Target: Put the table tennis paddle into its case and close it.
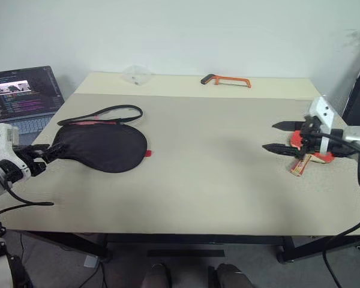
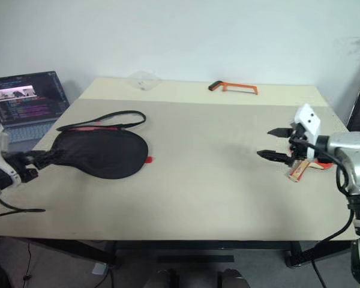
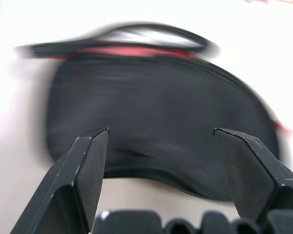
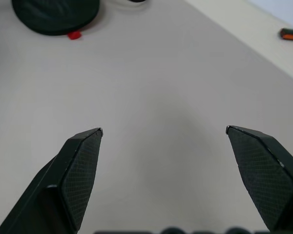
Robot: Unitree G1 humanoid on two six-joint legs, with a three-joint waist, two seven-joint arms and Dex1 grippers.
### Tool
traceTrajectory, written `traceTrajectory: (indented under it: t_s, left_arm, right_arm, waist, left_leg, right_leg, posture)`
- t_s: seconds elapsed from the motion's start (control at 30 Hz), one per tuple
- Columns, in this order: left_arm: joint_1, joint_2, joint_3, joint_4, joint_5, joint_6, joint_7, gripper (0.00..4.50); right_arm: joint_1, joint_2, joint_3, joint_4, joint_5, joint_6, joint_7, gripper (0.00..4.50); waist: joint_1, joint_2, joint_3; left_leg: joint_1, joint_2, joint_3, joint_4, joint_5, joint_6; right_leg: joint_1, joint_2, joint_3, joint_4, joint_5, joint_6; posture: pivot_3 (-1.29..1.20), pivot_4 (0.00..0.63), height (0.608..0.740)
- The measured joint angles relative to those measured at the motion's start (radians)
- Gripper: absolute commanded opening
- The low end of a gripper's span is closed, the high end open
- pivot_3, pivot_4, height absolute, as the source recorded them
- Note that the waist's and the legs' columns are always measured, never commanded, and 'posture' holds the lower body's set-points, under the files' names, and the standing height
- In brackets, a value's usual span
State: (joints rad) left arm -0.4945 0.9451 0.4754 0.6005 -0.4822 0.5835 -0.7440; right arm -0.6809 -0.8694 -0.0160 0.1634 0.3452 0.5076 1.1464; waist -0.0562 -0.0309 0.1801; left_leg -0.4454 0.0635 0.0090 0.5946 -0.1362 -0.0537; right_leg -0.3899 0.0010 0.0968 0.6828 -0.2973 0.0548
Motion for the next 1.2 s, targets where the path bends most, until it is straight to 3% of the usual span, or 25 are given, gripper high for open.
traceTrajectory:
  t_s: [0.37, 0.83, 1.03, 1.13, 1.2]
  left_arm:
    - [-0.012, -0.162, -0.004, -0.041, -0.004, 0.132, 0.185, 3.74]
    - [-0.013, -0.188, 0.013, -0.06, -0.028, 0.187, 0.224, 3.74]
    - [-0.117, -0.255, -0.023, 0.0, -0.011, 0.136, 0.236, 3.74]
    - [-0.174, -0.28, -0.035, 0.051, 0.016, 0.089, 0.279, 3.16]
    - [-0.205, -0.307, -0.036, 0.081, 0.026, 0.07, 0.315, 2.38]
  right_arm:
    - [-0.012, 0.007, 0.0, 0.012, -0.012, -0.003, -0.015, 4.47]
    - [0.036, -0.022, -0.034, -0.045, -0.009, 0.027, -0.03, 4.47]
    - [0.036, -0.023, -0.04, -0.065, -0.008, 0.031, -0.036, 4.47]
    - [0.039, -0.024, -0.041, -0.073, -0.008, 0.037, -0.037, 4.5]
    - [0.041, -0.024, -0.042, -0.079, -0.007, 0.044, -0.038, 4.5]
  waist:
    - [0.006, 0.0, 0.0]
    - [0.005, -0.001, 0.0]
    - [0.009, -0.001, 0.0]
    - [0.009, -0.001, 0.0]
    - [0.01, -0.001, 0.0]
  left_leg:
    - [-0.001, -0.001, -0.001, 0.001, 0.0, 0.0]
    - [-0.001, -0.001, -0.001, 0.001, 0.0, 0.0]
    - [-0.002, -0.001, -0.002, 0.003, 0.0, 0.0]
    - [-0.002, -0.001, -0.002, 0.004, 0.0, 0.0]
    - [-0.002, -0.002, -0.002, 0.004, 0.0, 0.0]
  right_leg:
    - [0.0, 0.0, 0.0, 0.0, 0.001, 0.0]
    - [0.001, 0.0, 0.0, 0.0, 0.001, 0.0]
    - [0.001, 0.0, 0.0, -0.001, 0.002, 0.002]
    - [0.001, 0.0, 0.0, -0.001, 0.002, 0.003]
    - [0.001, 0.0, 0.0, -0.001, 0.002, 0.003]
  posture:
    - [0.0, 0.15, 0.74]
    - [0.0, 0.15, 0.74]
    - [0.0, 0.15, 0.74]
    - [0.0, 0.15, 0.74]
    - [0.0, 0.15, 0.74]
